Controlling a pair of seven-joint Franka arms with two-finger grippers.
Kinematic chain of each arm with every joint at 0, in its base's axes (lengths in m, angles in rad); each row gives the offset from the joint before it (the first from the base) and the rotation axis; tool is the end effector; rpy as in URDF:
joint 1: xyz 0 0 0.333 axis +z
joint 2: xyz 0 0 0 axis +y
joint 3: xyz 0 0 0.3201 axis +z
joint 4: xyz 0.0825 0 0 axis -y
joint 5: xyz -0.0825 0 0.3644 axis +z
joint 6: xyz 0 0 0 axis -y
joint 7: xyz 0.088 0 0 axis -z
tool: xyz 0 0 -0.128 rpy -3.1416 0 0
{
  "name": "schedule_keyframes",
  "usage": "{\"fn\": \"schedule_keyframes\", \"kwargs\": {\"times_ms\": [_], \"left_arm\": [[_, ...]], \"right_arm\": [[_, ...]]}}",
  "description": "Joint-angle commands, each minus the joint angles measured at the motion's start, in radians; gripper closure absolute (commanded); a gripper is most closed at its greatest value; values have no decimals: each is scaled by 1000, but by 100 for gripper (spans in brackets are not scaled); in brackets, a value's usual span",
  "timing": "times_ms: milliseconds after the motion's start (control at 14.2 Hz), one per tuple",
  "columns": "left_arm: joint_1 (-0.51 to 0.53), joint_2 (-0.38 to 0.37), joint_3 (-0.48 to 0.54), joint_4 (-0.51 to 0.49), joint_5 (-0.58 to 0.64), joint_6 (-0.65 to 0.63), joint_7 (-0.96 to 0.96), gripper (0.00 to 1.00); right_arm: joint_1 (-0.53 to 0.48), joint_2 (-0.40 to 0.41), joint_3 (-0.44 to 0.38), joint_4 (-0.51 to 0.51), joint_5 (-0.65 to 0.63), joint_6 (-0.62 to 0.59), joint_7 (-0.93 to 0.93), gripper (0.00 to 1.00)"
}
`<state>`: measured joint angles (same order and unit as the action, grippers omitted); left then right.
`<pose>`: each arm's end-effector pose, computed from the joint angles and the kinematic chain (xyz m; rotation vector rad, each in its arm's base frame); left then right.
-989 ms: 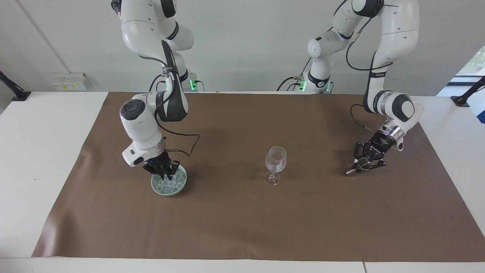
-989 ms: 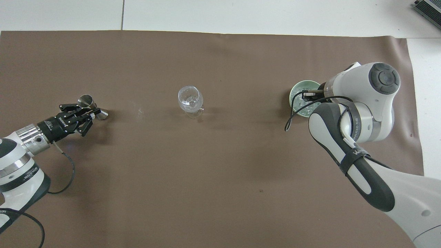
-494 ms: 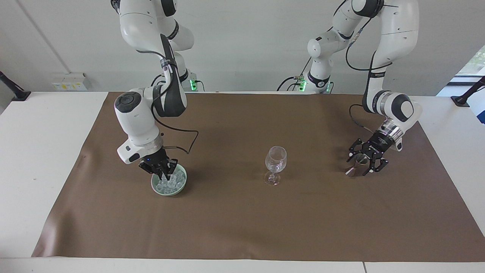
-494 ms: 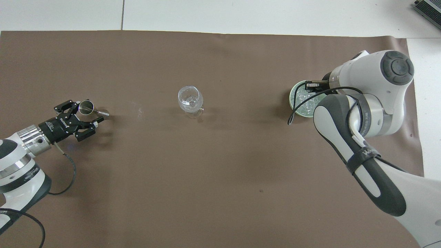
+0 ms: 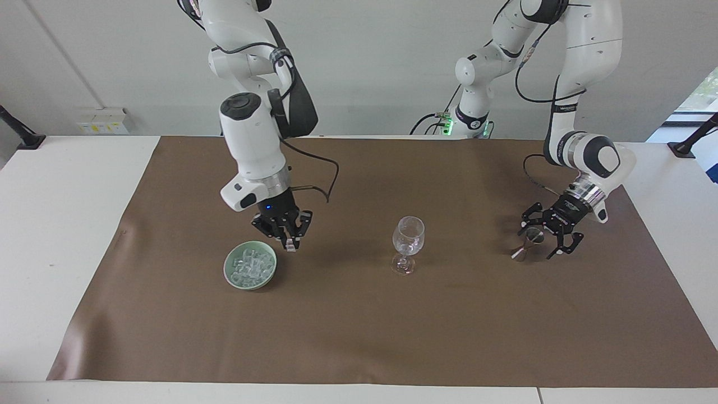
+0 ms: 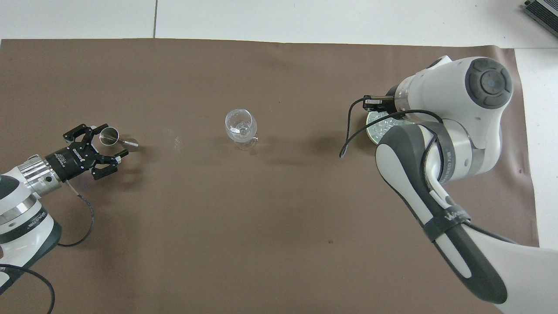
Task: Pour wine and add ice with both arms
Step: 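Lift ice with the right gripper while the left gripper releases the cup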
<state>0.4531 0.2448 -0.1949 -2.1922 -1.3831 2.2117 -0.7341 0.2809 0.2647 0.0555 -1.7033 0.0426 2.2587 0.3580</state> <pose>0.5394 0.0925 0.2861 1.1261 1.8345 -0.5077 0.6161 0.2141 0.4584 -2.9698 0.0711 -0.3835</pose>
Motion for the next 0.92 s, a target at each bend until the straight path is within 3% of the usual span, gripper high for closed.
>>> {"fn": "schedule_keyframes", "kwargs": {"times_ms": [0,424,565,706,848], "left_arm": [[10,-58,29,14,172,8,4,0],[9,-90,114,192,580,-111,25,0],[-4,-108,114,248,689,-128,27,0],[-14,-117,107,298,762,-147,27,0],[-42,-133,100,334,852,-151,31,0]], "right_arm": [[69,-12,-3,17,7,-14,42,94],[221,-38,0,33,-59,-14,271,94],[230,-38,1,34,-69,-10,286,94],[260,-27,9,123,-81,-10,285,94],[274,-16,10,145,-144,-5,277,94]]}}
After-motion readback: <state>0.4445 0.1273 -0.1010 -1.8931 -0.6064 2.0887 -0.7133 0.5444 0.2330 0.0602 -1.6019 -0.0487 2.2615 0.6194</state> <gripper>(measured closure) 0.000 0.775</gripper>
